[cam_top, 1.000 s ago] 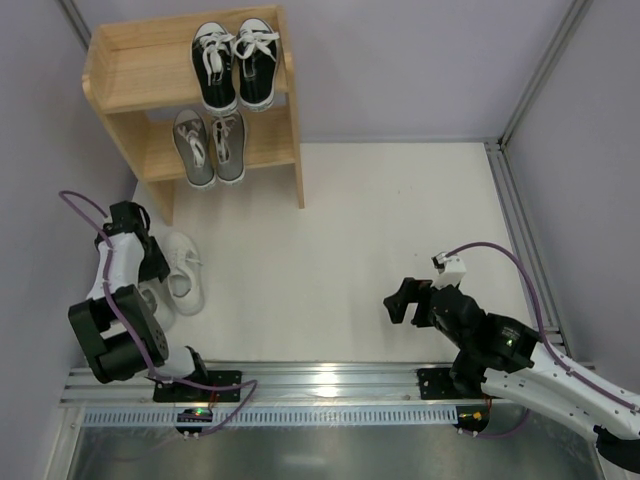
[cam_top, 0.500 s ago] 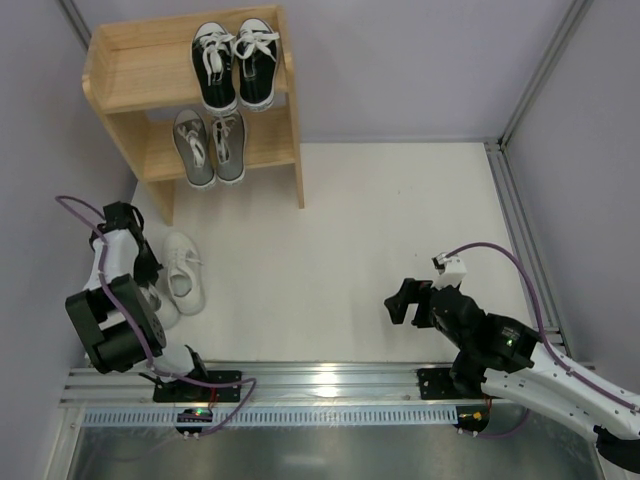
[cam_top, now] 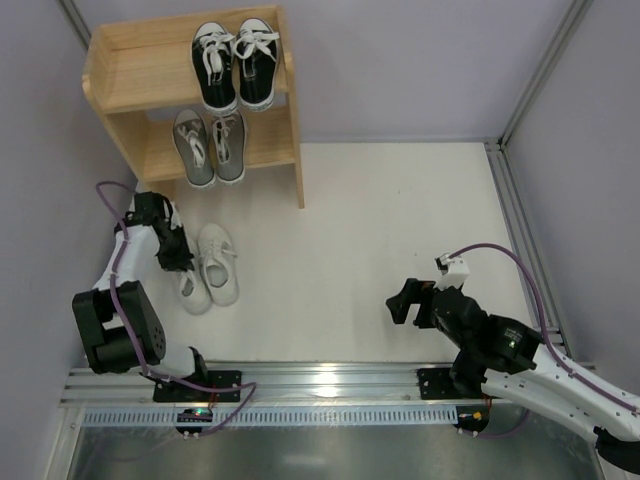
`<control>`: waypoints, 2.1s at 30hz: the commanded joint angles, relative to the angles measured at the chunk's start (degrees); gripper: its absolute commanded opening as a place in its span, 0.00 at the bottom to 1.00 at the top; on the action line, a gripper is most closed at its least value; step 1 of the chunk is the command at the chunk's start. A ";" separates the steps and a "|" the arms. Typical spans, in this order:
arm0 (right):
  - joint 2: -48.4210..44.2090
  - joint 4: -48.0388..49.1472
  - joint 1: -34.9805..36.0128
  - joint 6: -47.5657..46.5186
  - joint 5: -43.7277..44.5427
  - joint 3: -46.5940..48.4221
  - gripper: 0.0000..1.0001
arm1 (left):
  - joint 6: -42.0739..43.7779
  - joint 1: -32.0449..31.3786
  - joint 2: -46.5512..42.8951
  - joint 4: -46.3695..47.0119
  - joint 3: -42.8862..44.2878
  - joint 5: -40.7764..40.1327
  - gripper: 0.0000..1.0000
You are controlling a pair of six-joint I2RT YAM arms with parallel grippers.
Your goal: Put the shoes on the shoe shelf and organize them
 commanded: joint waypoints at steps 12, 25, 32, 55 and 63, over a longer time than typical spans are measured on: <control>4.29 -0.89 0.00 2.55 3.33 2.38 0.97 | -4.03 -17.68 2.42 8.76 8.86 7.23 0.00; 17.46 1.75 -0.09 4.74 3.95 6.34 0.97 | -4.20 -18.57 -0.29 8.31 3.07 1.69 0.51; 20.20 4.56 0.08 4.66 3.86 6.95 0.97 | -7.19 -21.73 -11.71 12.71 -4.31 -0.07 1.00; 18.18 2.10 0.08 5.89 5.09 6.87 0.97 | -8.60 -34.38 -10.85 17.54 -8.62 -7.54 1.00; 15.55 0.00 0.08 6.06 5.79 5.99 0.97 | -11.76 -40.98 -2.50 20.62 -9.41 -14.22 1.00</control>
